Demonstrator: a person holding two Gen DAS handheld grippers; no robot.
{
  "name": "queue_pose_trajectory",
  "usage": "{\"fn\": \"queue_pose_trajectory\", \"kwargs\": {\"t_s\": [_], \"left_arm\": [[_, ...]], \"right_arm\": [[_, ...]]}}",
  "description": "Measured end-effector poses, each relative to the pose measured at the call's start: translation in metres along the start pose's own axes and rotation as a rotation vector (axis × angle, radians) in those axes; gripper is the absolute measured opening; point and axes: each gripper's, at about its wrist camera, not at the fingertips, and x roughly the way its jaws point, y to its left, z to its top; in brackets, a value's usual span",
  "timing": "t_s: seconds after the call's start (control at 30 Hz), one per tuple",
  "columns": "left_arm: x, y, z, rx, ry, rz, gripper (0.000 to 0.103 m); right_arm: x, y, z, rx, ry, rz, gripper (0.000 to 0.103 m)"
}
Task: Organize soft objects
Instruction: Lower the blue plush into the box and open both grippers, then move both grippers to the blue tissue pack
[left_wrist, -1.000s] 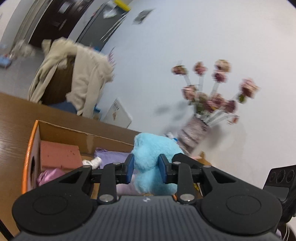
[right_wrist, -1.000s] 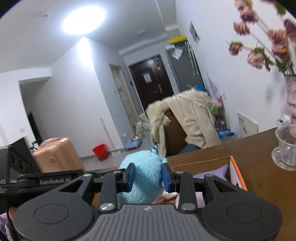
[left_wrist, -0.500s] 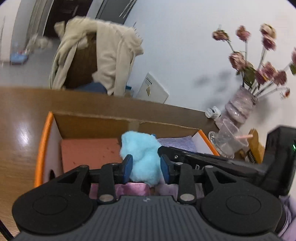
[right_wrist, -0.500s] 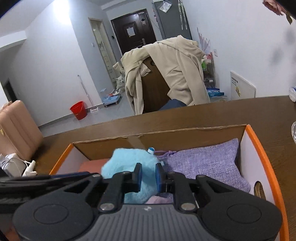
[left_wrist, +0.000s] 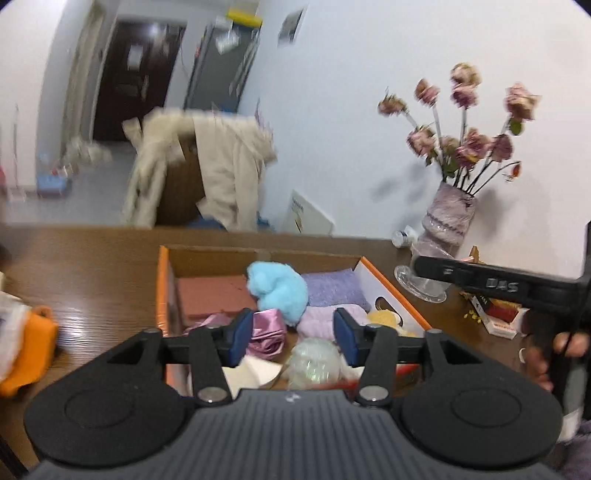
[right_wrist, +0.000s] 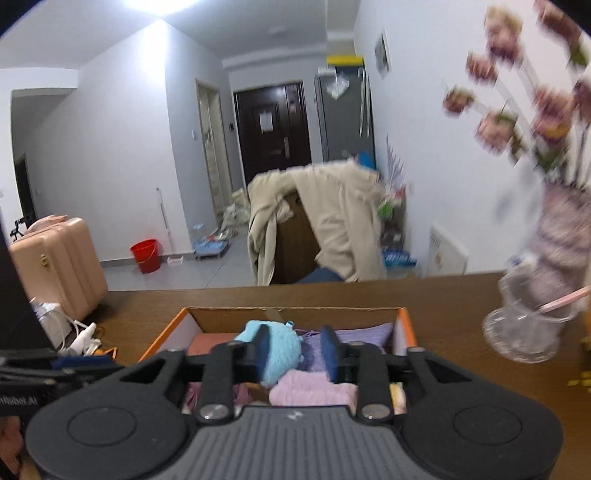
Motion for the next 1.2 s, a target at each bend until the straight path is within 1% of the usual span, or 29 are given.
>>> {"fn": "queue_pose_trajectory", "kwargs": {"t_s": [0.03, 0.1, 0.17, 0.2, 0.23, 0.27, 0.3, 0.37, 0.43, 0.47, 0.57, 0.63, 0.7, 0.77, 0.83, 0.93, 1.07, 1.2], "left_arm": [[-0.018, -0.004, -0.009, 0.031, -0.038, 0.026, 0.066], [-0.053, -0.015, -0.031, 0.091, -0.109, 0.08, 0.074], [-0.081, -0.021, -0.054, 0.116, -0.149, 0.102, 0.08], [-0.092, -0.022, -0.063, 0.119, -0.155, 0.1, 0.083], [-0.105, -0.023, -0.076, 0.116, -0.158, 0.101, 0.083], [-0.115, -0.024, -0.086, 0.117, -0.162, 0.099, 0.084], [-0.126, -0.024, -0.098, 0.118, -0.169, 0.093, 0.087], [-0.146, -0.025, -0.121, 0.103, -0.189, 0.095, 0.09], [-0.164, -0.024, -0.14, 0.094, -0.205, 0.086, 0.095], [-0.173, -0.023, -0.15, 0.085, -0.21, 0.078, 0.096], [-0.192, -0.025, -0.175, 0.085, -0.226, 0.057, 0.097], [-0.2, -0.025, -0.19, 0.108, -0.215, 0.04, 0.097], [-0.202, -0.025, -0.199, 0.102, -0.2, 0.044, 0.097], [-0.204, -0.023, -0.207, 0.093, -0.186, 0.042, 0.097], [-0.206, -0.023, -0.211, 0.095, -0.182, 0.051, 0.097], [-0.205, -0.022, -0.213, 0.085, -0.176, 0.049, 0.098], [-0.196, -0.022, -0.212, 0.098, -0.152, 0.057, 0.098], [-0.185, -0.022, -0.206, 0.102, -0.138, 0.049, 0.098]], "right_arm": [[-0.016, 0.005, -0.005, -0.019, -0.021, -0.013, 0.05], [-0.052, 0.018, -0.022, -0.06, -0.066, -0.035, 0.052], [-0.083, 0.031, -0.041, -0.09, -0.101, -0.043, 0.056], [-0.1, 0.039, -0.054, -0.098, -0.13, -0.049, 0.064], [-0.114, 0.045, -0.067, -0.103, -0.155, -0.058, 0.073], [-0.129, 0.052, -0.081, -0.105, -0.188, -0.073, 0.078], [-0.142, 0.059, -0.094, -0.101, -0.217, -0.089, 0.085], [-0.166, 0.072, -0.126, -0.09, -0.263, -0.105, 0.085], [-0.187, 0.082, -0.159, -0.071, -0.282, -0.111, 0.086], [-0.192, 0.087, -0.169, -0.058, -0.28, -0.119, 0.086], [-0.209, 0.096, -0.207, -0.008, -0.255, -0.148, 0.086], [-0.215, 0.1, -0.229, 0.017, -0.222, -0.175, 0.086], [-0.219, 0.102, -0.246, 0.01, -0.199, -0.183, 0.086], [-0.219, 0.103, -0.253, 0.004, -0.173, -0.192, 0.086], [-0.22, 0.102, -0.252, 0.026, -0.177, -0.192, 0.086], [-0.218, 0.106, -0.251, 0.006, -0.176, -0.186, 0.086], [-0.207, 0.102, -0.247, 0.012, -0.151, -0.182, 0.086], [-0.201, 0.1, -0.246, 0.012, -0.146, -0.186, 0.086]]}}
